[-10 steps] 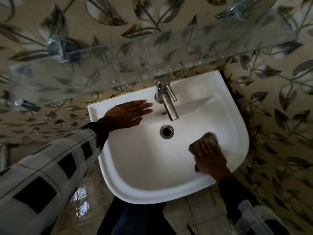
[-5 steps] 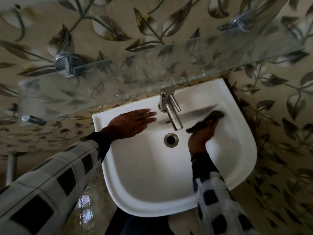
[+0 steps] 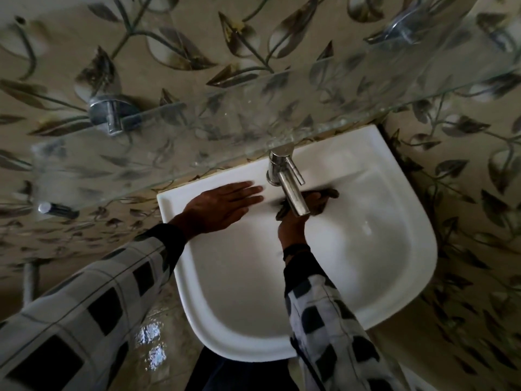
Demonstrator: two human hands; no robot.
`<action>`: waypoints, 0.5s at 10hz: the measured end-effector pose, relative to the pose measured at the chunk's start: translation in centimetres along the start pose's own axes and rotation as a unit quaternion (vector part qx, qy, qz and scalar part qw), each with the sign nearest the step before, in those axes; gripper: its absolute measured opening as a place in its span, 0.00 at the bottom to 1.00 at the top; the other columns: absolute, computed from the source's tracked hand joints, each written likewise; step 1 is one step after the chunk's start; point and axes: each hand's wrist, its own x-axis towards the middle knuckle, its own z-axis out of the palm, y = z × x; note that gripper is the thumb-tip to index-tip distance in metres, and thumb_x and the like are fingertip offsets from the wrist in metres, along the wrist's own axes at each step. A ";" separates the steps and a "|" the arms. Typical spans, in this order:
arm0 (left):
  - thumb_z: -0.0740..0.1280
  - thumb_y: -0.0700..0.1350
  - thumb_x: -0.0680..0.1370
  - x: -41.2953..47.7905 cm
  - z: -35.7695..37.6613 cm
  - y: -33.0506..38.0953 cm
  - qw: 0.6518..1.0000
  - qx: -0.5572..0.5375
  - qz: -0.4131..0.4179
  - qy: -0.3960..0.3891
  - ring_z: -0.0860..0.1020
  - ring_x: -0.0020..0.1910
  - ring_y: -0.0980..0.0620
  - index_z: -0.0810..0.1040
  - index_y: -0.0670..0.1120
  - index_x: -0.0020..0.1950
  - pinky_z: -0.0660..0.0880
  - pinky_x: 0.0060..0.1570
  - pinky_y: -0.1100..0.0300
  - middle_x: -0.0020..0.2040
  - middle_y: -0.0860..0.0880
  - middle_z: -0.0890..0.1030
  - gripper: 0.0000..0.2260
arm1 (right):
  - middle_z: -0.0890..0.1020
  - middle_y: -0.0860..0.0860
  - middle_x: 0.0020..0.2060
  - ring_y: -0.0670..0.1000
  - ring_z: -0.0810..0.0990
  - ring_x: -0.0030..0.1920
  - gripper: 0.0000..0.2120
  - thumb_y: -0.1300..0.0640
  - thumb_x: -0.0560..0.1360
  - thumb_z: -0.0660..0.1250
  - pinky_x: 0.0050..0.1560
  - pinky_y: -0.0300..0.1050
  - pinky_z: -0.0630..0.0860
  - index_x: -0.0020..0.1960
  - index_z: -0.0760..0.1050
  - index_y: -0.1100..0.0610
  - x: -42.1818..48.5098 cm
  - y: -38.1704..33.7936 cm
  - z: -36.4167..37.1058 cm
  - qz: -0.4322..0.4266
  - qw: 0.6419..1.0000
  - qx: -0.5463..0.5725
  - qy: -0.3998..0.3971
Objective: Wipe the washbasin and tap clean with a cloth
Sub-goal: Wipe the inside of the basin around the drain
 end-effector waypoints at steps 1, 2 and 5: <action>0.58 0.46 0.86 0.1 0.3 -0.4 1.000 -0.005 -0.007 -0.010 0.58 0.80 0.50 0.65 0.48 0.79 0.63 0.77 0.51 0.80 0.50 0.63 0.20 | 0.79 0.52 0.63 0.47 0.80 0.55 0.37 0.29 0.78 0.51 0.61 0.40 0.76 0.70 0.65 0.58 0.4 1.3 3.5 0.142 0.985 0.027 -0.095; 0.57 0.46 0.86 0.0 0.3 -0.2 1.000 -0.007 -0.004 -0.013 0.59 0.80 0.50 0.66 0.47 0.79 0.62 0.77 0.51 0.80 0.50 0.63 0.20 | 0.73 0.61 0.70 0.54 0.78 0.57 0.27 0.44 0.85 0.54 0.67 0.53 0.71 0.73 0.66 0.64 -1.9 -1.4 5.4 0.350 0.784 0.505 0.093; 0.53 0.48 0.87 0.0 0.5 -0.2 1.000 -0.005 -0.011 -0.016 0.59 0.80 0.50 0.65 0.47 0.79 0.60 0.78 0.53 0.80 0.50 0.64 0.20 | 0.73 0.63 0.70 0.64 0.70 0.72 0.30 0.47 0.76 0.52 0.69 0.65 0.66 0.71 0.73 0.62 -13.1 0.8 1.3 -0.050 0.897 -0.308 -0.314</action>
